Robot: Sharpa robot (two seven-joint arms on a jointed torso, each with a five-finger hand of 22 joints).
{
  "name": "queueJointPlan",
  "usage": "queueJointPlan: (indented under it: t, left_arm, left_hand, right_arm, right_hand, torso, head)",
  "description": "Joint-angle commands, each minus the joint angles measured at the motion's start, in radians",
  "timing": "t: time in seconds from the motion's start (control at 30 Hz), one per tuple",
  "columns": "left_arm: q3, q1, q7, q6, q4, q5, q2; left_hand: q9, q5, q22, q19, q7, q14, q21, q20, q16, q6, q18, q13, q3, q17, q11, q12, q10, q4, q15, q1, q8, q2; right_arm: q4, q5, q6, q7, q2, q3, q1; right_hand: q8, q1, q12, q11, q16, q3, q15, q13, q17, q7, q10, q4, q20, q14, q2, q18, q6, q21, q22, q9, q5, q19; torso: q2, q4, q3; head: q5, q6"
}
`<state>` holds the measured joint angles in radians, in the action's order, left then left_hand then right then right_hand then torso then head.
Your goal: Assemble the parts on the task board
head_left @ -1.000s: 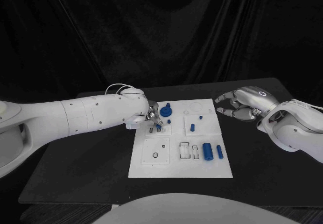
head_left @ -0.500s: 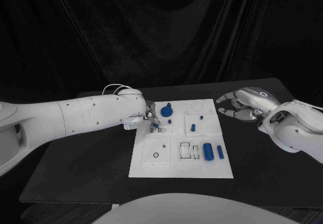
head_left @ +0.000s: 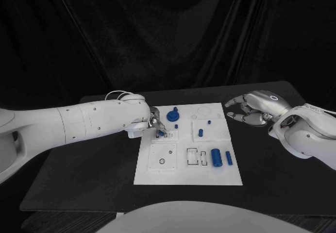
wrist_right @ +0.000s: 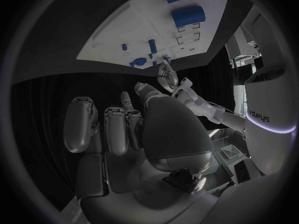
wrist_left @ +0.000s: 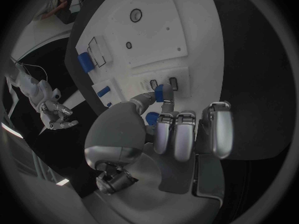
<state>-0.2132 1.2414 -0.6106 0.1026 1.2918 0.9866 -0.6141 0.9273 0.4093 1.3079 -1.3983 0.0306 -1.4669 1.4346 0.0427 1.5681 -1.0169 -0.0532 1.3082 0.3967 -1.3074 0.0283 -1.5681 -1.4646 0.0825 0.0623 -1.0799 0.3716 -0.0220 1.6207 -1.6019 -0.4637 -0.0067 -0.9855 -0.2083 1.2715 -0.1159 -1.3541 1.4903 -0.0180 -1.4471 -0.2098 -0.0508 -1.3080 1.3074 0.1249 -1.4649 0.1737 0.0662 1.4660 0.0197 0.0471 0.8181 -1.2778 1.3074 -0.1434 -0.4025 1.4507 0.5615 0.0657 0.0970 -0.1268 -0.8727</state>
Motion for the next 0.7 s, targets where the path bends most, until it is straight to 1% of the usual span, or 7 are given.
queueJointPlan:
  t: [0.03, 0.6, 0.7]
  left_arm:
    - [0.0, -0.004, -0.008, -0.02, 0.006, -0.061, -0.002]
    - [0.0, -0.01, 0.013, -0.064, 0.014, -0.069, -0.005]
    - [0.0, -0.011, 0.018, -0.071, 0.013, -0.069, -0.004]
  left_hand:
    - [0.001, -0.001, 0.114, -0.006, -0.003, -0.104, 0.004, 0.001, 0.003, -0.004, 0.001, 0.263, 0.016, -0.263, 0.005, -0.003, -0.106, -0.007, 0.009, 0.006, -0.007, 0.0]
    - [0.001, 0.007, 0.117, -0.009, -0.004, -0.104, 0.005, 0.0, 0.003, -0.01, 0.002, 0.263, 0.026, -0.263, 0.006, -0.003, -0.106, -0.008, 0.01, 0.011, -0.013, 0.002]
    - [0.001, 0.007, 0.116, -0.008, -0.003, -0.104, 0.004, 0.0, 0.003, -0.01, 0.001, 0.263, 0.028, -0.263, 0.006, -0.003, -0.106, -0.008, 0.01, 0.011, -0.014, 0.002]
  right_arm:
    - [0.002, -0.002, 0.005, -0.024, 0.0, 0.001, -0.002]
    - [-0.004, -0.002, 0.012, -0.027, 0.006, 0.001, -0.002]
    - [-0.005, -0.002, 0.012, -0.027, 0.007, 0.001, -0.003]
  right_hand:
    - [0.006, -0.008, -0.005, -0.007, 0.003, -0.004, 0.007, -0.088, 0.033, 0.003, 0.001, 0.001, -0.001, 0.054, 0.003, 0.02, 0.003, 0.005, 0.174, 0.001, -0.007, -0.005]
    - [0.006, -0.008, -0.005, -0.007, 0.004, -0.005, 0.007, -0.088, 0.032, 0.004, 0.001, 0.0, -0.001, 0.053, 0.003, 0.02, 0.004, 0.007, 0.174, 0.001, -0.008, -0.006]
    - [0.006, -0.009, -0.006, -0.008, 0.005, -0.007, 0.007, -0.087, 0.03, 0.004, 0.002, -0.001, -0.001, 0.053, 0.003, 0.021, 0.004, 0.01, 0.173, 0.002, -0.009, -0.007]
  torso:
    - [0.0, 0.0, -0.0005]
    - [0.0, 0.0001, -0.0006]
    - [0.0, 0.0002, -0.0005]
  head:
    - [0.0, 0.0]
    - [-0.008, 0.0]
    - [-0.007, 0.0]
